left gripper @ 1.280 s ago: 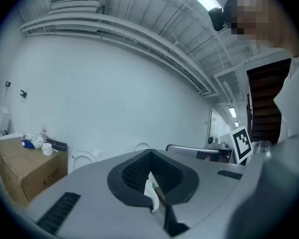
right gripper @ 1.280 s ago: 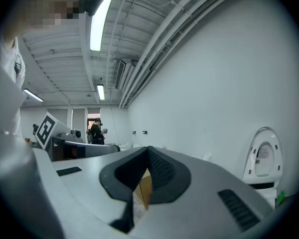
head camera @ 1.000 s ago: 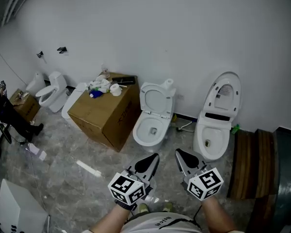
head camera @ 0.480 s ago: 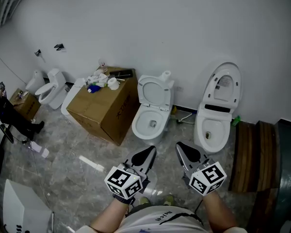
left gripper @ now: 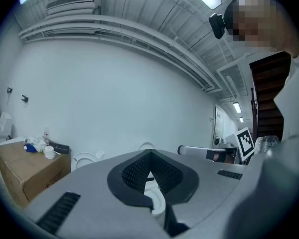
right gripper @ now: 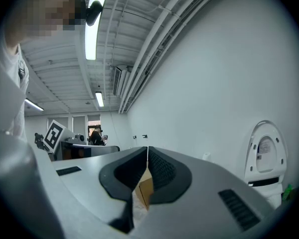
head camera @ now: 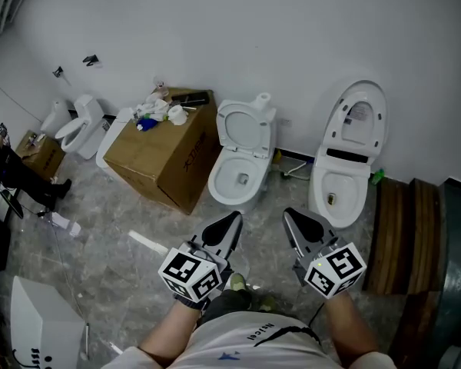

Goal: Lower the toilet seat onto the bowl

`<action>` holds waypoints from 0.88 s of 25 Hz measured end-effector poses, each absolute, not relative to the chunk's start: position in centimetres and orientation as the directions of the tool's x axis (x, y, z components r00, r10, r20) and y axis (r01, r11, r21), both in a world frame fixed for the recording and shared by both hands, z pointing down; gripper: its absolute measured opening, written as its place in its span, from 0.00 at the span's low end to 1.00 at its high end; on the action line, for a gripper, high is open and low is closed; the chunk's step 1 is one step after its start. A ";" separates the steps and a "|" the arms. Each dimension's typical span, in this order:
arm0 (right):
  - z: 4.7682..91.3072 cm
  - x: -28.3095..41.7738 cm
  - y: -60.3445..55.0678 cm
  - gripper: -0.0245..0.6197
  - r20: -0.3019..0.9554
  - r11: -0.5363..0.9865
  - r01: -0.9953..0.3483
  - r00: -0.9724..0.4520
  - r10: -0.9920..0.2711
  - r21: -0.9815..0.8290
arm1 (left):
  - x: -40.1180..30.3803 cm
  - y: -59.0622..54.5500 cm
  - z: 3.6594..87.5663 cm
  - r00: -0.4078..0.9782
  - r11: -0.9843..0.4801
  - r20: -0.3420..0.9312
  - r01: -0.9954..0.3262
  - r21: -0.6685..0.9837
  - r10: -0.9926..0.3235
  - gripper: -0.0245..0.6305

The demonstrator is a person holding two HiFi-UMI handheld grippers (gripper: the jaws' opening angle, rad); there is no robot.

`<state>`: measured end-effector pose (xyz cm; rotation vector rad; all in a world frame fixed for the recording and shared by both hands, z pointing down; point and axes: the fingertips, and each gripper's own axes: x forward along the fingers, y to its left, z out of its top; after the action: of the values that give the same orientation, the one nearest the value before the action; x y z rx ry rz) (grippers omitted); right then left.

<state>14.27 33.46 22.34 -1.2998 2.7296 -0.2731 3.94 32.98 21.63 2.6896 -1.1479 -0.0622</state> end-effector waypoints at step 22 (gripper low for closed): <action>26.0 7.3 10.0 0.07 0.093 0.569 -0.801 -0.591 -0.801 -0.187 | -1.6 9.0 25.2 0.717 -0.699 0.068 -0.693 0.177 -0.694 0.05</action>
<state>7.30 10.03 26.03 -1.4189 2.7811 -0.3291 -1.56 9.01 25.18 2.7319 -1.1153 -0.0061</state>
